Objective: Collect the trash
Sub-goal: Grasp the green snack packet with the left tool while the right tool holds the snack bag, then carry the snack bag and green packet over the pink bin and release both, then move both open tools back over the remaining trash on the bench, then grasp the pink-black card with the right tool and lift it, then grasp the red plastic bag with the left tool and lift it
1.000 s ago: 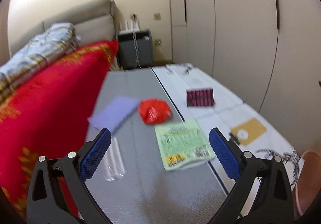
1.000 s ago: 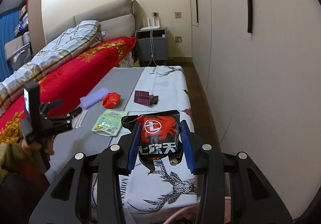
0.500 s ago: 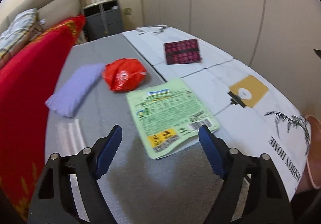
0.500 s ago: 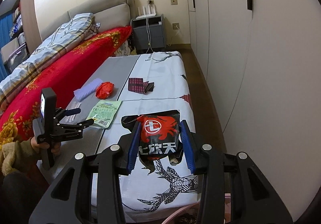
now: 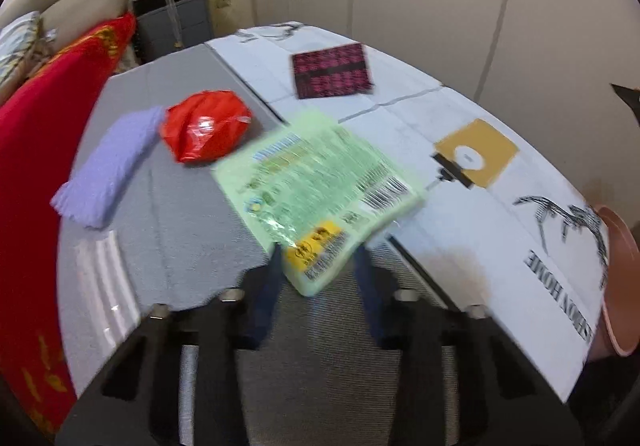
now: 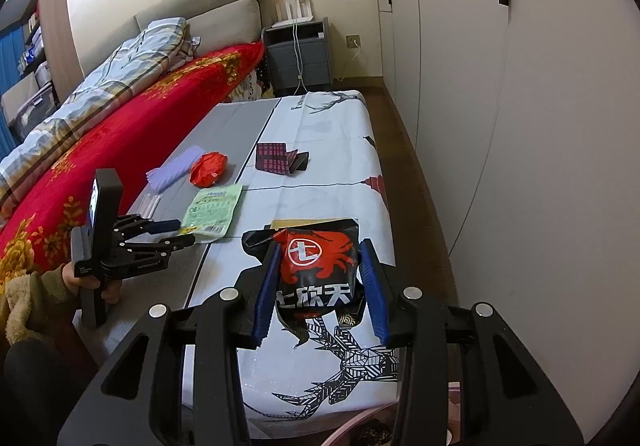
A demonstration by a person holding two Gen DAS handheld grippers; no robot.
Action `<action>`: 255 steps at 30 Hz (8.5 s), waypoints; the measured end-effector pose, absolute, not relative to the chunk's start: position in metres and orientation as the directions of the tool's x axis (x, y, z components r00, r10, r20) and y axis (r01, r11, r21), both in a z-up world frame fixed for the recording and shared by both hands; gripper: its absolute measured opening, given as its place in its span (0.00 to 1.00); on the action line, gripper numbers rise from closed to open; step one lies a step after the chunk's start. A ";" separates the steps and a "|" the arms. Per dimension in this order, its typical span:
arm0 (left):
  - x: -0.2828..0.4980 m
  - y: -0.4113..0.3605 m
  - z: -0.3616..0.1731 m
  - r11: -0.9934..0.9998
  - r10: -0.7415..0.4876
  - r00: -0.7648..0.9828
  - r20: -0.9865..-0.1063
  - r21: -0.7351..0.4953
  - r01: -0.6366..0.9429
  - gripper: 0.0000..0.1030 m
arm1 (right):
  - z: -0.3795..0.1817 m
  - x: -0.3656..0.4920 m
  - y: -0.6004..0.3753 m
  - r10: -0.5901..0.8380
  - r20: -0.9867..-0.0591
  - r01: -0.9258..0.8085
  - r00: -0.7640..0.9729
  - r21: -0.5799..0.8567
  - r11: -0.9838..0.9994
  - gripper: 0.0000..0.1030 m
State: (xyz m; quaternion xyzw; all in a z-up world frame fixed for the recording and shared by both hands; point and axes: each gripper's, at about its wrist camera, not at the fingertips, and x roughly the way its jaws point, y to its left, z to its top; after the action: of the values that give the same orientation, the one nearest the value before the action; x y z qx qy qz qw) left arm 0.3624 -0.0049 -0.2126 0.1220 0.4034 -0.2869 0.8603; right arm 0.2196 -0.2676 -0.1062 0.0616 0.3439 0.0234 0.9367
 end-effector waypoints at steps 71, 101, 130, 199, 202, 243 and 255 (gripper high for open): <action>0.107 -0.208 -0.105 0.486 -0.691 0.245 -0.680 -0.187 0.854 0.00 | -0.089 0.025 -0.359 -0.176 -0.632 0.374 0.754 0.193 0.907 0.39; 0.122 -0.198 -0.105 0.689 -0.560 0.453 -0.694 -0.086 0.720 0.91 | -0.089 0.012 -0.374 -0.295 -0.605 0.471 0.740 0.151 0.869 0.70; 0.301 0.061 -0.021 0.994 0.100 0.876 -0.471 0.092 -0.063 0.92 | -0.063 0.297 -0.226 0.056 -0.492 -0.020 0.869 0.078 0.997 0.92; 0.341 0.052 -0.058 0.997 0.051 0.892 -0.450 -0.026 -0.070 0.92 | -0.021 0.143 -0.243 0.004 -0.470 -0.030 0.883 -0.047 0.998 0.01; 0.354 0.039 -0.071 0.999 0.015 0.885 -0.465 -0.030 -0.033 0.92 | -0.020 0.121 -0.273 -0.058 -0.452 0.046 0.890 -0.039 0.998 0.01; 0.519 -0.008 -0.211 0.994 -0.053 0.664 -0.746 -0.100 -0.033 0.92 | -0.068 0.157 -0.351 -0.090 -0.571 0.174 0.816 0.094 0.980 0.02; 0.509 -0.010 -0.198 0.996 -0.049 0.727 -0.685 -0.085 -0.013 0.72 | -0.068 0.156 -0.343 -0.094 -0.573 0.166 0.814 0.076 0.983 0.02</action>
State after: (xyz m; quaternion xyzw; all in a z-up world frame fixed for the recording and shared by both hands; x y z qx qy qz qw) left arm 0.5089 -0.0097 -0.1979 -0.0417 0.3694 -0.0097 0.9283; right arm 0.1558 -0.3428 -0.0681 0.0612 0.2970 -0.0684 0.9505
